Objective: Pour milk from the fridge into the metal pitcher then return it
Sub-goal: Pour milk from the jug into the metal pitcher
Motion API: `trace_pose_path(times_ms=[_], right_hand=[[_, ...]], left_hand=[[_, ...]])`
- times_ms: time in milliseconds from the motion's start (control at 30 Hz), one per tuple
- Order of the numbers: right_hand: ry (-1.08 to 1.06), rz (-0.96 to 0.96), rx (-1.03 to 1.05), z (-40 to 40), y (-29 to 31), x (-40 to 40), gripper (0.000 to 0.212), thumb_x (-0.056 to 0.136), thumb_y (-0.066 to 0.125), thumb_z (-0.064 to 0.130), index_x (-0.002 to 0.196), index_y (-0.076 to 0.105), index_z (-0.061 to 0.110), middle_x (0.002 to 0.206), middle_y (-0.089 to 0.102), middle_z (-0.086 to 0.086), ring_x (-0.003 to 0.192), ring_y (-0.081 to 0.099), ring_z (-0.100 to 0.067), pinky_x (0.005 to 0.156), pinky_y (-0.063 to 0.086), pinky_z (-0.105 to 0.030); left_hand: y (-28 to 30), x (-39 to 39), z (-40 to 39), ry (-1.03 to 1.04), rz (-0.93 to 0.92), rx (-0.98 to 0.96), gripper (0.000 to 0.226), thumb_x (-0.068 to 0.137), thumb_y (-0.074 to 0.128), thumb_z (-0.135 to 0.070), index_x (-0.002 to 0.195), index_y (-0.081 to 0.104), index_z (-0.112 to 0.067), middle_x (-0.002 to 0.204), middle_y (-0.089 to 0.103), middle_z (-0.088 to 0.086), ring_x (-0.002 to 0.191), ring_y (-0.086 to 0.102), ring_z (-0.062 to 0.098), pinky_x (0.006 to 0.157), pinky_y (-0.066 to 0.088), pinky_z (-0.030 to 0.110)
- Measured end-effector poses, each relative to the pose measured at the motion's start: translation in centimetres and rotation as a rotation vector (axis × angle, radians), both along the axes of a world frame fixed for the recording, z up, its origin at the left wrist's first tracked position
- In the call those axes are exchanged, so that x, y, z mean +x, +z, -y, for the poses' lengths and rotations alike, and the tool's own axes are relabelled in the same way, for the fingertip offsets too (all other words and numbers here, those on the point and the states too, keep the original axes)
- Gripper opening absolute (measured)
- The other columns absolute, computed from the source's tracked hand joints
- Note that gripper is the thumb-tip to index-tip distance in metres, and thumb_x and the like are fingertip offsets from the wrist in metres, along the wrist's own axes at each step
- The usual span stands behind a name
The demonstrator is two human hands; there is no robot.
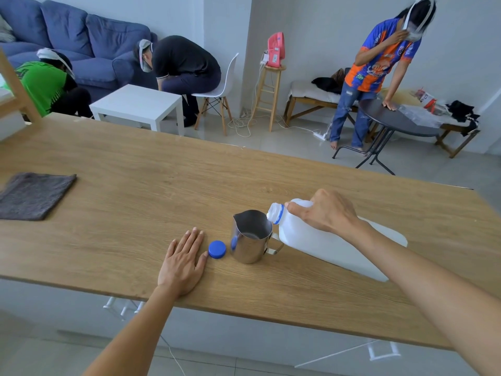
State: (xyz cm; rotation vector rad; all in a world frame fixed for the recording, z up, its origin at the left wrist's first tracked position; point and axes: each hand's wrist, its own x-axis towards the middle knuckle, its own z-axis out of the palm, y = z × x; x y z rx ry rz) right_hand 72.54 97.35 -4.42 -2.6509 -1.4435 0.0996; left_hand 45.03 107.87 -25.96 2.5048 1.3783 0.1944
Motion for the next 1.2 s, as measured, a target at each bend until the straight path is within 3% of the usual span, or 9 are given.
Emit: trace_pose_path(times_ms=[1200], right_hand=[[-0.003, 0.017, -0.060, 0.36, -0.27, -0.06, 0.065, 0.078, 0.051, 0.070, 0.053, 0.034, 0.012, 0.055, 0.041, 0.000, 0.051, 0.038, -0.018, 0.049, 0.022, -0.030]], left_hand=[[-0.30, -0.07, -0.05, 0.005, 0.011, 0.014, 0.079, 0.083, -0.003, -0.059, 0.152, 0.006, -0.023, 0.160, 0.000, -0.008, 0.146, -0.005, 0.005, 0.120, -0.001, 0.034]])
